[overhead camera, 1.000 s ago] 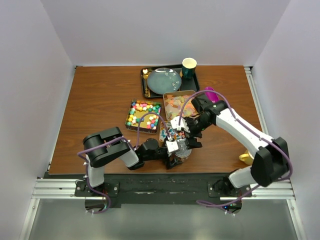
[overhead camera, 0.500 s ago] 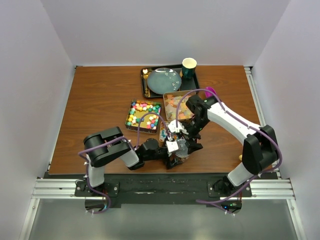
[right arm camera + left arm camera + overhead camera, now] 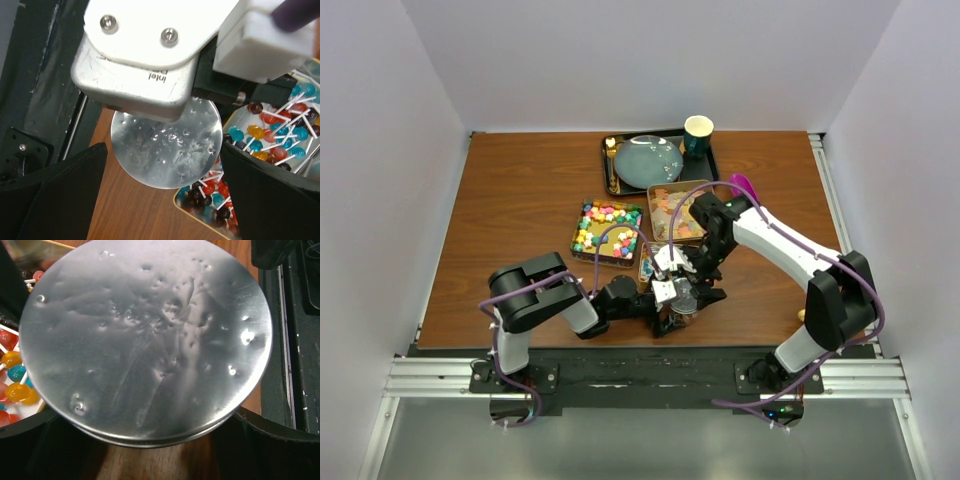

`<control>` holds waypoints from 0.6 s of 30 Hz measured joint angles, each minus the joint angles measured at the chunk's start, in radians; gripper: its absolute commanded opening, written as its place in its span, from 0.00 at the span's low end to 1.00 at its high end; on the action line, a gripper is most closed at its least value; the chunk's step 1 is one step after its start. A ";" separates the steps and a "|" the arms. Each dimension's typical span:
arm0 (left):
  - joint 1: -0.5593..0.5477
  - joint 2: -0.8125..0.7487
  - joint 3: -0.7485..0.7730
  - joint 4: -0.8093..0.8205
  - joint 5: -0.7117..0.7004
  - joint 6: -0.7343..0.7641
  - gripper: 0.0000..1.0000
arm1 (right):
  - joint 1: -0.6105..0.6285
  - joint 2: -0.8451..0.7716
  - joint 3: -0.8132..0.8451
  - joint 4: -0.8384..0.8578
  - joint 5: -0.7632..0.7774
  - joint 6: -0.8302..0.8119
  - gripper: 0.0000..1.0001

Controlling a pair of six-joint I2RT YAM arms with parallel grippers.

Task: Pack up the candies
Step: Screw the bottle lid onto the packing bottle.

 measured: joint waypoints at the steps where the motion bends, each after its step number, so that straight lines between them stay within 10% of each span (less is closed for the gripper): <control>1: 0.002 0.002 0.001 0.001 0.003 0.000 0.00 | 0.000 -0.005 -0.007 0.002 0.008 0.003 0.99; 18: 0.005 0.018 0.016 0.007 0.021 0.000 0.00 | -0.008 -0.182 -0.137 0.034 0.145 0.103 0.99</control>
